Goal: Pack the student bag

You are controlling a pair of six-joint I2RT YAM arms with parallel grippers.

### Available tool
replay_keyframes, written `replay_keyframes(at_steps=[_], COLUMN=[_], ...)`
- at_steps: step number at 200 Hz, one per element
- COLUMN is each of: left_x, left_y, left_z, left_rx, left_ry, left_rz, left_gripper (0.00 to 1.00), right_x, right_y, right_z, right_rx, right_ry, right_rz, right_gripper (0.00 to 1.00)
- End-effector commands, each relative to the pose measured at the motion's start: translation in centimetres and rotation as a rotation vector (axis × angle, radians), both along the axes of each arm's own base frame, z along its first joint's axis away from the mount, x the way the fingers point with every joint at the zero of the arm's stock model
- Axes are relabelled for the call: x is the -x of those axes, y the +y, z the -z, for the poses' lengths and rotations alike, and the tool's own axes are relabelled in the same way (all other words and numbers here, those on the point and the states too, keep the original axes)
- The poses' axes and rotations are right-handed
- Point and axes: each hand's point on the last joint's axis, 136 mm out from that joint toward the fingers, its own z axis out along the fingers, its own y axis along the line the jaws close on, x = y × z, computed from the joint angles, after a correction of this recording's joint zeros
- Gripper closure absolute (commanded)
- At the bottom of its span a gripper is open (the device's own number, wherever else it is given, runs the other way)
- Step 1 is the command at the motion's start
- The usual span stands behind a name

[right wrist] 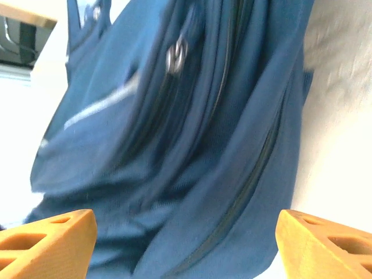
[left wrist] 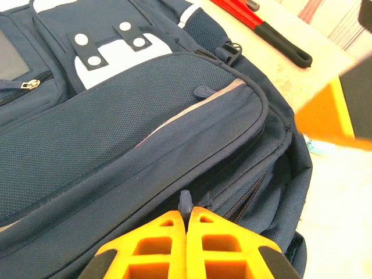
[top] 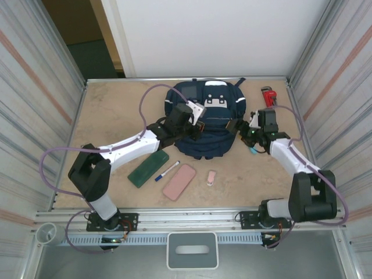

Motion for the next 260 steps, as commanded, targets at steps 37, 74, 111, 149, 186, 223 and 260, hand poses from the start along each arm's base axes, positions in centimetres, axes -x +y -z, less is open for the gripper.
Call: replay_keyframes(at_steps=[37,74,111,149,186,223,260], left_x=[0.0,-0.1,-2.7,-4.0,-1.5,0.5,0.6], left_y=[-1.3,1.5,7.5,10.0,7.2,2.8,-1.1], left_z=[-3.1,-2.2,-0.1,0.2,-1.7,-3.1,-3.5], left_rx=[0.059,-0.014,-0.054,-0.041,0.031,0.070,0.060], left_ry=[-0.060,-0.106,-0.087,-0.065,-0.068,-0.076,-0.086], left_rz=[0.017,-0.037,-0.167,-0.219,-0.126,-0.022,0.042], left_gripper=[1.00,1.00,1.00,1.00,1.00,1.00,1.00], right_x=[-1.1,-1.5,-1.1,-1.9,-3.8,-6.1,-8.7], right_y=[2.0,-0.2,-2.8,-2.1,-1.3,-1.8,-2.5], right_z=[1.4,0.8,0.2,-0.4,-0.8,-0.5,-0.3], right_rx=[0.013,0.093,0.074,0.015,0.031,0.079,0.080], right_ry=[-0.038,-0.060,-0.064,-0.054,-0.034,-0.016,0.004], right_rz=[0.034,0.052,0.085,0.024,-0.041,-0.059,-0.060], right_gripper=[0.51,0.96,1.00,1.00,1.00,0.97,0.90])
